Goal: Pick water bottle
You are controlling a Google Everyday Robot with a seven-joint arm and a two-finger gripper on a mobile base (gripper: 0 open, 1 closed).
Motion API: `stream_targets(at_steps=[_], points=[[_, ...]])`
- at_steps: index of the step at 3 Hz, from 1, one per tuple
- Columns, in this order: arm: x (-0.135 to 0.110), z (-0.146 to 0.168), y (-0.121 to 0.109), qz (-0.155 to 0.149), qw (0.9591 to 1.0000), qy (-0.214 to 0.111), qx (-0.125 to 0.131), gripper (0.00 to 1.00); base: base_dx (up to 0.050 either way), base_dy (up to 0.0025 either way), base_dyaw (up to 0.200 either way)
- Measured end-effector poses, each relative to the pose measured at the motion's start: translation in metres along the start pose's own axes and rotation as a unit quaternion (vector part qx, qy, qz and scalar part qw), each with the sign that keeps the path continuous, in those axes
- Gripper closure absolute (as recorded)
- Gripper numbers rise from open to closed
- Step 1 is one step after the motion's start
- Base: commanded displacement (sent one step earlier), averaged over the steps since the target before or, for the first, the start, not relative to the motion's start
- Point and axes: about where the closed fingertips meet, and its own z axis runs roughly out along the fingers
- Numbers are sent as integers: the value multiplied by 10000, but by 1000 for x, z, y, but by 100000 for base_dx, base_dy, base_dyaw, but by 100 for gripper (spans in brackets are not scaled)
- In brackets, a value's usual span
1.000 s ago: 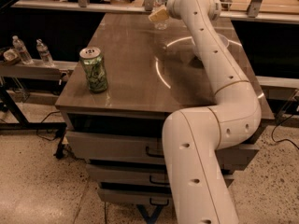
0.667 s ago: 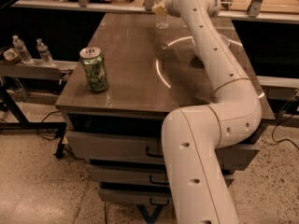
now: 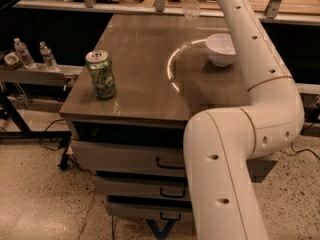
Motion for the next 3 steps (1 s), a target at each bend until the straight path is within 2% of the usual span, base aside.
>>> stream_targets(at_steps=[1, 2, 3], points=[[1, -50, -38, 218, 9996, 156, 72, 100, 0, 0, 0], [2, -52, -39, 224, 9996, 171, 67, 100, 0, 0, 0], [5, -47, -27, 348, 9992, 186, -98, 100, 0, 0, 0]])
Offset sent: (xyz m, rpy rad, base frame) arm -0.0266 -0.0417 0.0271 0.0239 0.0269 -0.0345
